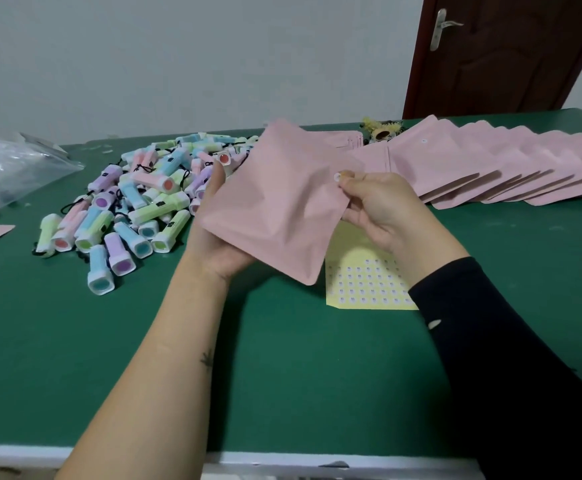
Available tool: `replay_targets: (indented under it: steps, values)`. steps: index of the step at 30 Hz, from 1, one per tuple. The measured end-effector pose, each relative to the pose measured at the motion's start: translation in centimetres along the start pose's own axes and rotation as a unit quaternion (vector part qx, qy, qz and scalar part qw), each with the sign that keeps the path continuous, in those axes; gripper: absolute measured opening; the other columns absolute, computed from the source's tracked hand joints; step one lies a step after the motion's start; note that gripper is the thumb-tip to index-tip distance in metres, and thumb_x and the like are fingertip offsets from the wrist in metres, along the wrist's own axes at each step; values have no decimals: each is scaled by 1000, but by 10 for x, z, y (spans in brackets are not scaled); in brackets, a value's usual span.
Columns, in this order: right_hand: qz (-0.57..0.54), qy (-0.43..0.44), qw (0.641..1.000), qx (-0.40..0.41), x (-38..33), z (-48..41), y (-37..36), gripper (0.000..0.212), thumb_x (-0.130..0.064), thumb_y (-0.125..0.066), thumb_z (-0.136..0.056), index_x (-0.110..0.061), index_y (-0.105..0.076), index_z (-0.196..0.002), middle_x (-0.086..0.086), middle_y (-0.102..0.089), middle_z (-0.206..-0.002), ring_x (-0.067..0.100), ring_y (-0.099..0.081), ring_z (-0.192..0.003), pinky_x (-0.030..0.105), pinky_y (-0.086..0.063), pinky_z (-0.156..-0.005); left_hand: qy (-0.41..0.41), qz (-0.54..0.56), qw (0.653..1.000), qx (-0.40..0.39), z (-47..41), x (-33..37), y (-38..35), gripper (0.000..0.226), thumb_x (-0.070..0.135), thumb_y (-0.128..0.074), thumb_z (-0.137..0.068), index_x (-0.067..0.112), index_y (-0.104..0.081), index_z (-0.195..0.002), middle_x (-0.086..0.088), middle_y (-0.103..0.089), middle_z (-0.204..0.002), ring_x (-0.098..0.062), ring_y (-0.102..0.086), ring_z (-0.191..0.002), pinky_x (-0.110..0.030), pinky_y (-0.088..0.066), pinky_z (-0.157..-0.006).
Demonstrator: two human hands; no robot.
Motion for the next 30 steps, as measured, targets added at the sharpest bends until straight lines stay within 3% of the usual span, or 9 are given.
replay_targets:
  steps: [4, 7, 11, 12, 13, 15, 17, 19, 30]
  values:
    - [112, 3, 991, -79, 0, 4, -3, 12, -3, -56, -96, -8, -65, -88, 5, -65, -83, 13, -64, -75, 26, -60, -68, 22, -27, 999, -38, 6, 9, 9, 43, 44, -62, -85, 11, -75, -110, -7, -72, -113, -24, -68, -107, -38, -52, -98]
    - [172, 0, 979, -113, 3, 7, -8, 12, -7, -57, -96, -12, -66, -89, 5, -65, -84, 11, -62, -75, 26, -59, -71, 6, -87, 996, 8, 3, 8, 15, 28, 24, -57, -90, 8, -80, -89, -7, -77, -97, -23, -74, -90, -35, -59, -74]
    - [305, 79, 943, -110, -2, 14, -12, 14, -12, -60, -95, -21, -65, -85, 2, -65, -96, 14, -57, -90, 31, -43, -90, 16, -105, 994, 11, 3, 9, 13, 36, 22, -49, -96, 9, -81, -87, -7, -77, -96, -22, -74, -88, -34, -60, -69]
    - [368, 116, 917, -103, -4, 15, -12, 16, -12, -59, -95, -23, -65, -84, 2, -64, -112, 15, -57, -107, 25, -35, -95, 14, -107, 994, 22, 3, 10, 15, 35, 22, -49, -96, 9, -81, -88, -8, -77, -96, -23, -74, -88, -34, -60, -69]
    - [430, 146, 886, -94, -5, 16, -12, 17, -13, -59, -95, -24, -65, -84, 4, -52, -136, 14, -45, -130, 19, -26, -98, 10, -107, 994, 33, 2, 12, 17, 34, 22, -50, -97, 9, -81, -88, -8, -76, -97, -23, -74, -89, -35, -60, -69]
    - [505, 180, 840, -83, -7, 19, -15, 14, -13, -57, -95, -23, -66, -89, 7, -13, -162, 12, -10, -149, 15, -17, -104, 10, -105, 994, 35, 1, 13, 18, 33, 22, -51, -96, 9, -81, -90, -8, -76, -98, -24, -74, -90, -35, -60, -69]
    - [542, 198, 813, -81, -5, 18, -16, 12, -14, -57, -96, -18, -68, -94, 7, 1, -164, 12, 1, -149, 27, -14, -116, 11, -109, 994, 29, 1, 12, 18, 32, 22, -52, -96, 9, -81, -89, -8, -76, -98, -24, -74, -90, -35, -60, -70]
    - [566, 214, 793, -75, -5, 19, -18, 12, -15, -57, -96, -14, -69, -94, 6, 2, -164, 12, 4, -149, 37, -14, -119, 7, -114, 993, 15, 1, 11, 15, 33, 21, -51, -96, 11, -81, -86, -7, -77, -96, -23, -74, -89, -34, -60, -69]
    - [599, 282, 748, -37, -1, 16, -20, 10, -14, -57, -95, -16, -67, -94, 5, -13, -163, 15, -5, -148, 43, -19, -117, -13, -121, 992, -17, 1, 8, 8, 47, 19, -41, -103, 13, -82, -81, -6, -77, -91, -21, -75, -85, -31, -59, -67]
Point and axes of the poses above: each hand's wrist, its own z-axis away from the middle knuckle, its own y-axis out of the back of the hand, x = y × z, the point moved 2 cm from there along -z, towards the middle knuckle
